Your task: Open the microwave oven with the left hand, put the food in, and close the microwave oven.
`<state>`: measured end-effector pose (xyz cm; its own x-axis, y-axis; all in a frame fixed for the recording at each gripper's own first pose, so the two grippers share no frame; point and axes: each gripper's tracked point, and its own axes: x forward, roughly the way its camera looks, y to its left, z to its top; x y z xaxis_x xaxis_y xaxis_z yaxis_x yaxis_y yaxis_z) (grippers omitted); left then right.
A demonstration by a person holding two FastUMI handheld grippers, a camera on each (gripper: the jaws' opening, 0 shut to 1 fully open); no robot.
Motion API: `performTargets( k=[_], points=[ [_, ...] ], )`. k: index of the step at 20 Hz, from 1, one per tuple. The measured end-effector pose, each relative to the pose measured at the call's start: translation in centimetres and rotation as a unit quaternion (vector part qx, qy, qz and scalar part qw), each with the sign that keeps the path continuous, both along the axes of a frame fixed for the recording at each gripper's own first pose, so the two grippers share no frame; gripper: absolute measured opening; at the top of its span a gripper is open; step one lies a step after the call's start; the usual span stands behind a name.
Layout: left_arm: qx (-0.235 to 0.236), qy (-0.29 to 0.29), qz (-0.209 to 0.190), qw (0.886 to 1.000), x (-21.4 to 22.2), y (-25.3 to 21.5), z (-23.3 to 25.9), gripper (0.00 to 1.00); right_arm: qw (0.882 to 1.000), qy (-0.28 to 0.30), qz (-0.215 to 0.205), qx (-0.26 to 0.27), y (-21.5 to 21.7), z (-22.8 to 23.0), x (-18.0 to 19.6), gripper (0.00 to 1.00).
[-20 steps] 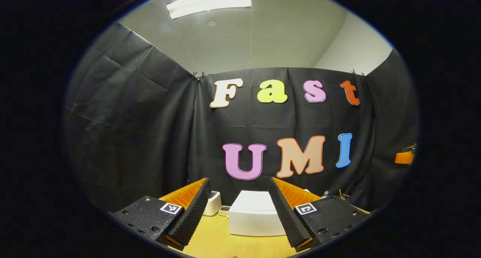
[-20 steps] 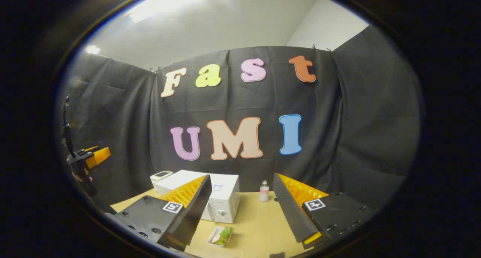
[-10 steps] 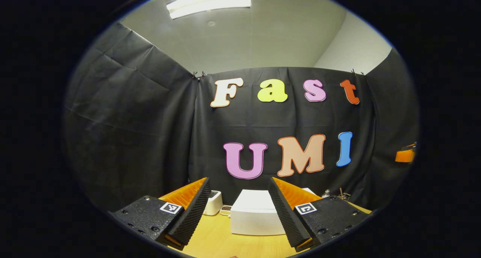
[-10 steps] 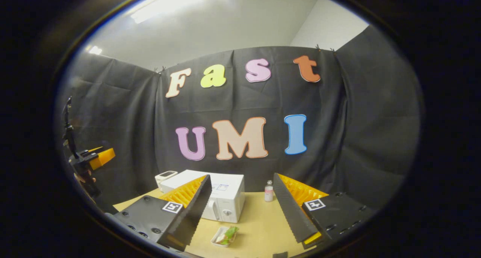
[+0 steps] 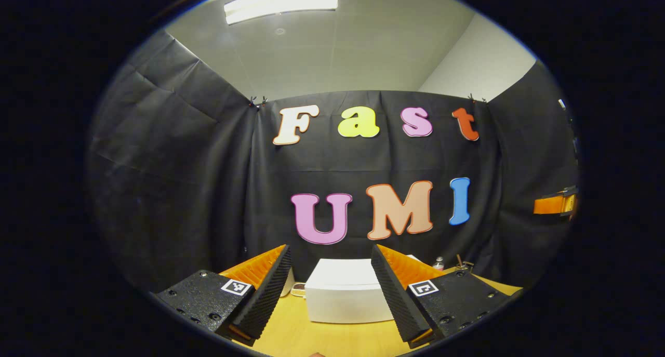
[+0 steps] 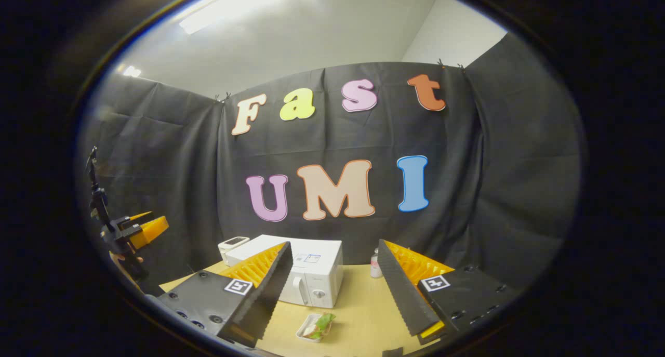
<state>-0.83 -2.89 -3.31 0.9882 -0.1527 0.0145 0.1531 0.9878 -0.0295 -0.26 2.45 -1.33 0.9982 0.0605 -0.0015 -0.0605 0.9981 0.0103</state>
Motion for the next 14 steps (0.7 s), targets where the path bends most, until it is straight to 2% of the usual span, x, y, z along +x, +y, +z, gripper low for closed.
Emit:
performTargets(
  k=[1, 3, 4, 5, 7, 14],
  points=[
    [-0.012, -0.004, -0.01, 1.0, 0.0, -0.5, -0.5, 0.9, 1.0, 0.001, 0.001, -0.001, 0.1, -0.2, 0.0, 0.94],
    [-0.039, -0.007, -0.014, 0.999, 0.0, -0.9, -1.7, 0.94, 1.0, 0.003, 0.006, -0.002, 0.4, -0.4, -0.3, 0.94],
    [-0.049, -0.009, -0.02, 0.999, -0.1, -1.4, -2.2, 0.89, 1.0, 0.005, 0.008, -0.001, 0.5, -0.4, -0.4, 0.94],
    [-0.055, -0.007, -0.025, 0.998, -0.2, -1.9, -3.0, 0.9, 1.0, 0.006, 0.01, 0.0, 0.5, -0.5, -0.5, 0.94],
    [-0.053, 0.001, -0.025, 0.998, -0.2, -2.2, -5.0, 0.94, 1.0, 0.004, 0.009, 0.0, 0.4, -0.4, -0.6, 0.94],
    [-0.057, 0.039, -0.027, 0.997, 1.2, -5.0, -12.0, 0.94, 1.0, 0.005, 0.009, -0.002, 0.3, -0.9, -0.8, 0.94]
  ],
)
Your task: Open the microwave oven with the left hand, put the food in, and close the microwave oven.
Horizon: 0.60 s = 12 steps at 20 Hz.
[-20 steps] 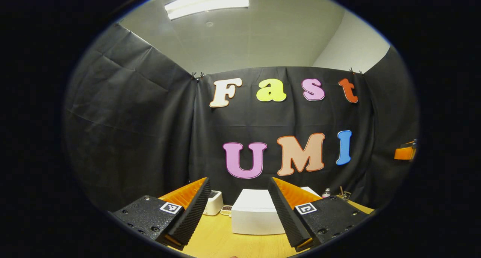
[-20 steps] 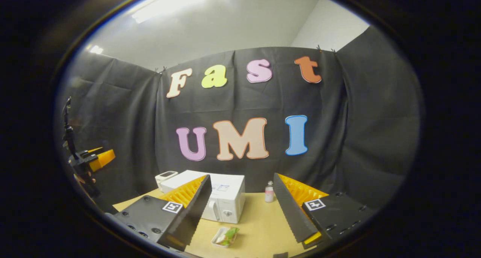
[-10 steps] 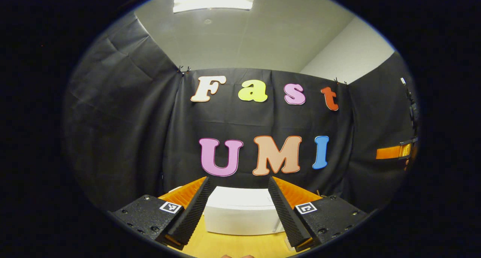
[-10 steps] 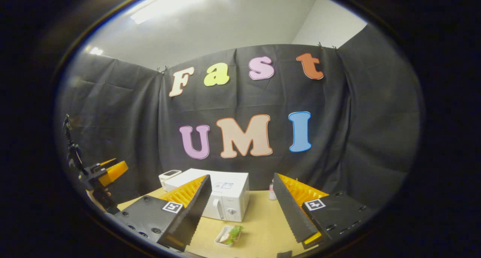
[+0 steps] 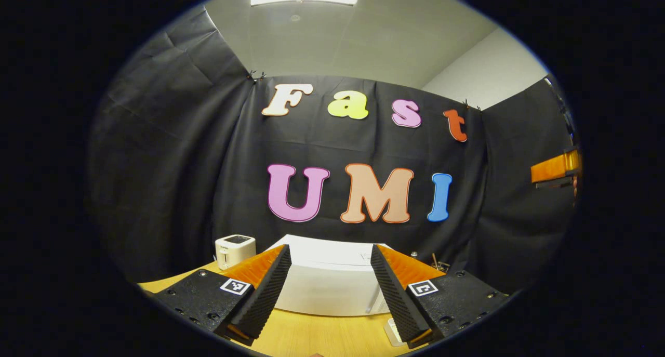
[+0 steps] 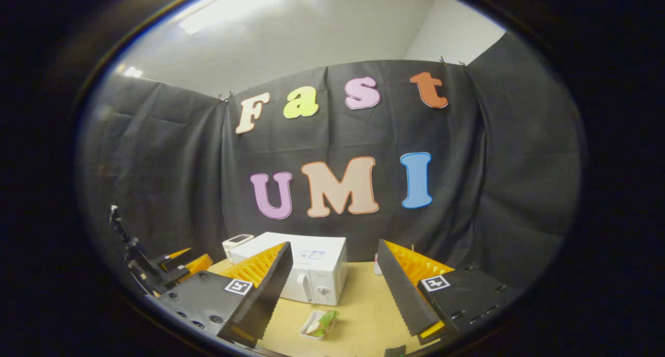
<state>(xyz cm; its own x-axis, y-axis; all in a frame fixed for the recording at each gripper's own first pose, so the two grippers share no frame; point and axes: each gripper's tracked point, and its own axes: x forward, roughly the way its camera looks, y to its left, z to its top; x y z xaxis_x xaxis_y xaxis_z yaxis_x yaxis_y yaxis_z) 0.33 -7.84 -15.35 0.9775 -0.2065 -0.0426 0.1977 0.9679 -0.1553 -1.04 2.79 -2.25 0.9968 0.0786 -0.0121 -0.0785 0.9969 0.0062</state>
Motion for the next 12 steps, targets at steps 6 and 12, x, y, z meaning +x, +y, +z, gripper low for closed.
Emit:
performTargets(
  k=[6, 12],
  points=[
    [0.008, 0.029, -0.035, 0.999, 0.6, -4.4, -6.0, 0.88, 1.0, -0.002, 0.002, -0.005, 0.2, -1.1, 0.1, 0.94],
    [0.004, 0.066, -0.062, 0.996, 1.9, -8.8, -11.9, 0.84, 1.0, 0.006, 0.015, -0.004, 0.7, -2.3, 0.1, 0.94]
  ],
)
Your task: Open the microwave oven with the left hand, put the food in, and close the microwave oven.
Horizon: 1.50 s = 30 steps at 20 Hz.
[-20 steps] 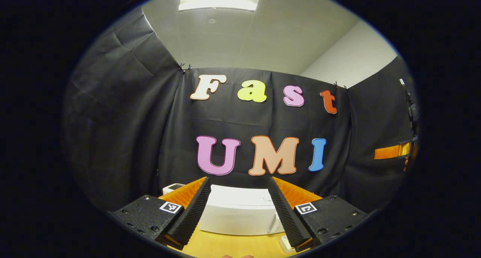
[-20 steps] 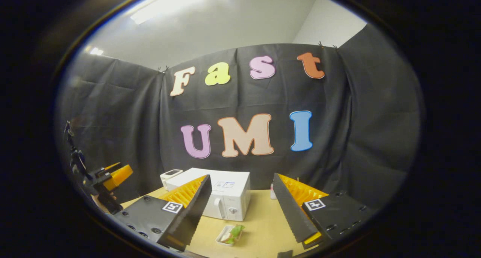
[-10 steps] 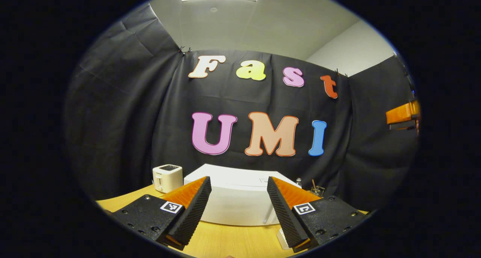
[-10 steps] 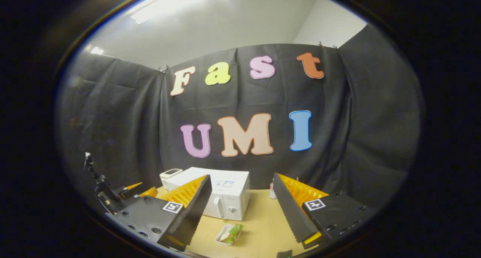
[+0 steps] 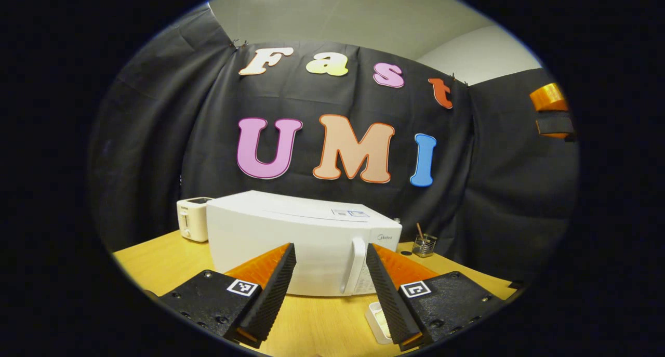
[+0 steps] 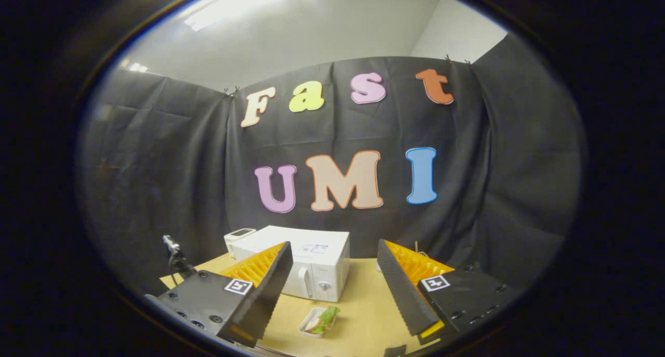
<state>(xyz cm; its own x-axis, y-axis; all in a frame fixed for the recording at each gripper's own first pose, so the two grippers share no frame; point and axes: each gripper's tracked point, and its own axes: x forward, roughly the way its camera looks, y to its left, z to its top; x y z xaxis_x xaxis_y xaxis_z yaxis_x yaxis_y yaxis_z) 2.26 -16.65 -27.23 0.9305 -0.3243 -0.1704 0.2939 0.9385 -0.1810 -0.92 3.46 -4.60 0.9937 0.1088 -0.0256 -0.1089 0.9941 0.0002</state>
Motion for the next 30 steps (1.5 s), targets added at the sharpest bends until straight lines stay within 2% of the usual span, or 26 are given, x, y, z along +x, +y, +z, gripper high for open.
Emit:
performTargets(
  k=[3, 5, 9, 14, 20, 22, 24, 25, 30],
  points=[
    [0.016, 0.014, -0.011, 1.0, 1.0, -1.9, -3.3, 0.79, 1.0, -0.001, 0.0, -0.002, -0.5, -0.3, -0.2, 0.94],
    [0.018, 0.029, -0.027, 0.999, 1.6, -3.5, -5.5, 0.79, 1.0, -0.004, -0.006, -0.004, -1.1, -0.3, -0.3, 0.94],
    [-0.001, 0.06, -0.06, 0.996, 2.8, -6.5, -8.7, 0.78, 1.0, 0.0, -0.011, 0.004, -2.1, -0.6, -0.2, 0.94],
    [0.03, 0.078, -0.047, 0.995, 5.9, -7.4, -11.5, 0.76, 1.0, 0.003, -0.016, 0.007, -3.5, -1.1, -0.6, 0.94],
    [0.053, 0.106, -0.048, 0.992, 7.7, -8.2, -14.7, 0.67, 1.0, 0.002, -0.021, 0.014, -5.0, -1.6, -0.9, 0.94],
    [0.051, 0.109, -0.048, 0.992, 7.8, -8.4, -15.0, 0.58, 1.0, 0.0, -0.028, 0.008, -5.6, -1.8, -0.9, 0.94],
    [0.049, 0.106, -0.05, 0.992, 7.9, -8.5, -14.8, 0.42, 0.999, 0.001, -0.031, 0.007, -5.9, -2.2, -0.9, 0.94],
    [0.053, 0.109, -0.049, 0.991, 7.8, -8.5, -15.0, 0.29, 0.999, 0.003, -0.03, 0.009, -5.8, -2.5, -0.8, 0.94],
    [0.043, 0.105, -0.046, 0.993, 7.7, -8.4, -14.9, 0.26, 0.999, 0.018, -0.024, 0.012, -5.4, -3.8, -0.5, 0.94]
  ],
)
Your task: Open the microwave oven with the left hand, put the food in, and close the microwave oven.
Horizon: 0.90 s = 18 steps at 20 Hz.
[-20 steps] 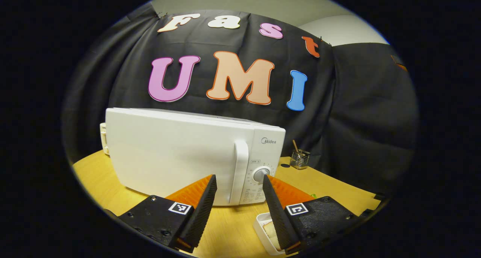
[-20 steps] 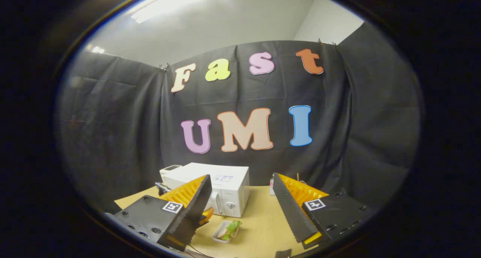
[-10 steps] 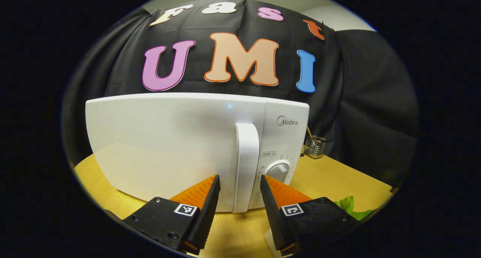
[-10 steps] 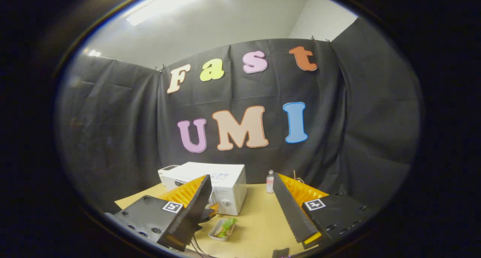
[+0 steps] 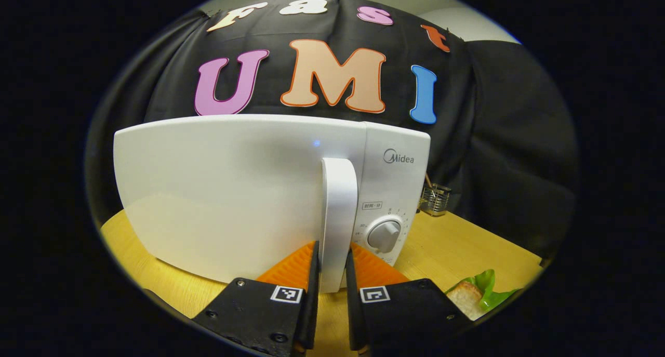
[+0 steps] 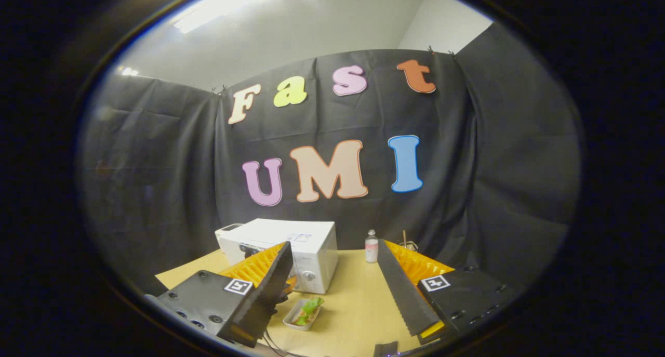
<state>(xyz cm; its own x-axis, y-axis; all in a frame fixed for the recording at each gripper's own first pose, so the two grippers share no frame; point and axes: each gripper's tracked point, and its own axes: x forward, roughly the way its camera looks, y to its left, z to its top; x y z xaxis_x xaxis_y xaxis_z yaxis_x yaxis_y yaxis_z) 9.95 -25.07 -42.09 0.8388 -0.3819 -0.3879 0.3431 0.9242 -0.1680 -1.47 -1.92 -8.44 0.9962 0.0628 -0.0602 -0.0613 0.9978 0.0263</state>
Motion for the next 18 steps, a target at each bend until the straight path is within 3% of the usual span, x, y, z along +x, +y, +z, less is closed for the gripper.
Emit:
performTargets(
  k=[8, 16, 18],
  points=[
    [0.015, -0.001, 0.013, 1.0, -0.1, 0.2, -0.1, 0.16, 1.0, 0.006, 0.001, -0.01, 0.4, -0.9, -0.5, 0.94],
    [0.026, -0.009, 0.004, 1.0, -0.5, 0.3, -0.1, 0.16, 1.0, 0.018, -0.004, -0.013, -0.1, -1.9, -0.4, 0.94],
    [0.025, 0.0, 0.006, 1.0, -2.6, 1.0, 0.2, 0.16, 1.0, 0.019, -0.007, -0.018, -0.5, -2.1, -0.5, 0.94]
  ],
)
